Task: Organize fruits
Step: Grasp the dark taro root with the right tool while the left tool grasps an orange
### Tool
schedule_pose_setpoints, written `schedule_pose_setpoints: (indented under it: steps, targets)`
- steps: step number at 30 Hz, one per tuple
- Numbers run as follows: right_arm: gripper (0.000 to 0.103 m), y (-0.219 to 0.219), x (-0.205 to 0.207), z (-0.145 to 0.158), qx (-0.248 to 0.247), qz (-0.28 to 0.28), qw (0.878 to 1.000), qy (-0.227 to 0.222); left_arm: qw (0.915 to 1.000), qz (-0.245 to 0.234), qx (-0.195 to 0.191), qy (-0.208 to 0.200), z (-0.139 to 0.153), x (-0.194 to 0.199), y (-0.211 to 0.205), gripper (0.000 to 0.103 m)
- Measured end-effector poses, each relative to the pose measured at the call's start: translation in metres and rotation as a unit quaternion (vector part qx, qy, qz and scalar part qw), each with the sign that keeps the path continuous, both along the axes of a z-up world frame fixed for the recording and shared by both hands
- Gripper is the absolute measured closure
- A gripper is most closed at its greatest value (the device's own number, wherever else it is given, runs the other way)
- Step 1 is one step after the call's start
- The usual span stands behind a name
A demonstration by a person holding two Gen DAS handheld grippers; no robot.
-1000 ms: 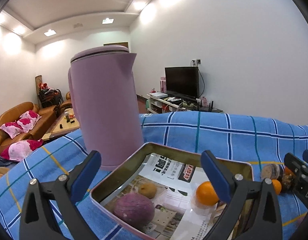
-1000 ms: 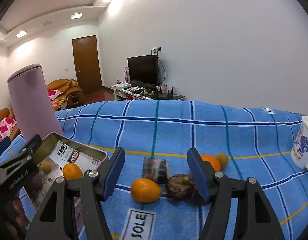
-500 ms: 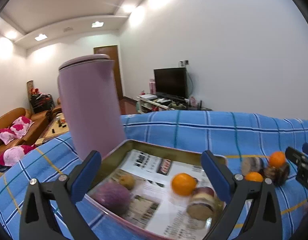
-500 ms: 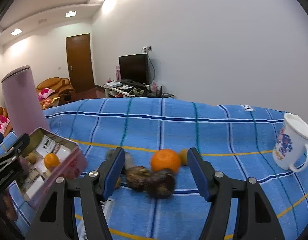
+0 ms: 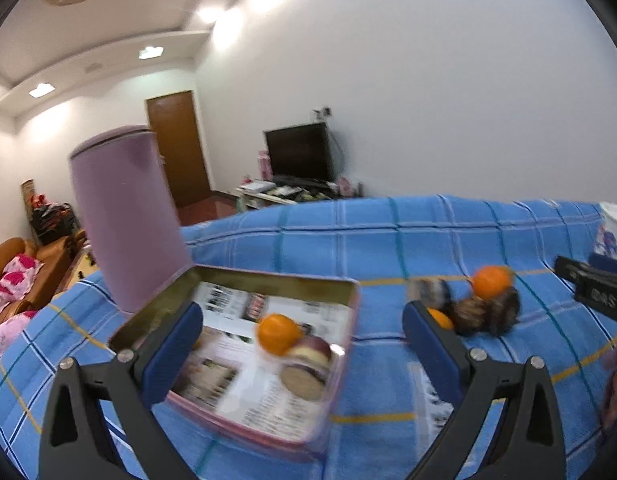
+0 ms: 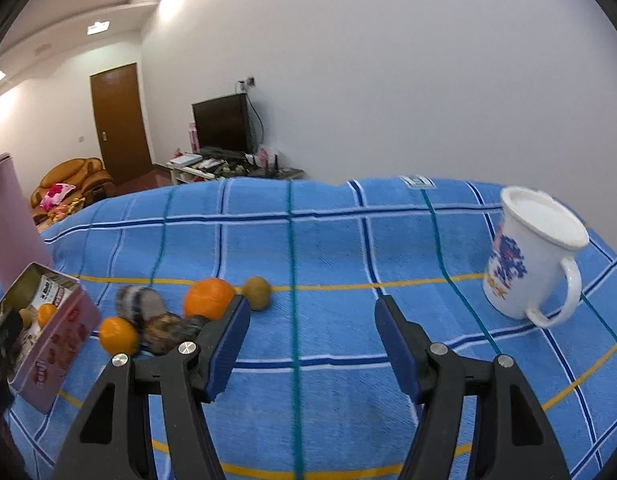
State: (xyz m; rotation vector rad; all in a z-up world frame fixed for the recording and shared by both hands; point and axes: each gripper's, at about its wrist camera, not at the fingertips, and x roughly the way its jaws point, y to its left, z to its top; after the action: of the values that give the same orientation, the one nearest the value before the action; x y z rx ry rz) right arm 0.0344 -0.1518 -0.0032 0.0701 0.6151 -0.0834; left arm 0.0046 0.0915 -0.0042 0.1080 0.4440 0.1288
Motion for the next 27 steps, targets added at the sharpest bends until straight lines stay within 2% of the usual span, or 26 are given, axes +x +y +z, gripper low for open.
schedule_pose_setpoints:
  steps: [3,6,8,11,17,19,23,27]
  targets:
    - [0.038,-0.004,0.001,-0.002,0.022,0.018,1.000,0.010,0.9998,-0.017,0.002,0.012,-0.001,-0.002,-0.015,0.001]
    - [0.038,0.004,0.005,-0.007,0.065,0.079,0.994,0.024,0.9991,-0.031,-0.008,0.029,-0.002,-0.002,-0.024,0.002]
    - [0.038,0.015,0.013,-0.015,0.096,0.119,0.987,0.055,0.9983,-0.037,-0.015,0.043,-0.004,0.000,-0.026,0.002]
    - [0.038,0.033,0.025,-0.026,0.086,0.145,0.981,0.100,0.9971,-0.040,-0.029,0.059,-0.006,0.002,-0.023,0.005]
    - [0.039,0.046,0.046,-0.039,0.076,0.161,0.974,0.137,0.9955,-0.043,-0.045,0.071,-0.010,0.005,-0.019,0.007]
    - [0.058,0.046,0.047,-0.040,0.088,0.172,0.971,0.138,0.9953,-0.044,-0.045,0.073,-0.011,0.007,-0.020,0.007]
    - [0.058,0.045,0.043,-0.037,0.080,0.182,0.970,0.137,0.9944,-0.046,-0.047,0.083,-0.012,0.011,-0.022,0.007]
    - [0.058,0.024,0.034,-0.030,0.099,0.151,0.976,0.118,0.9947,-0.053,-0.027,0.084,-0.010,0.017,-0.035,0.007]
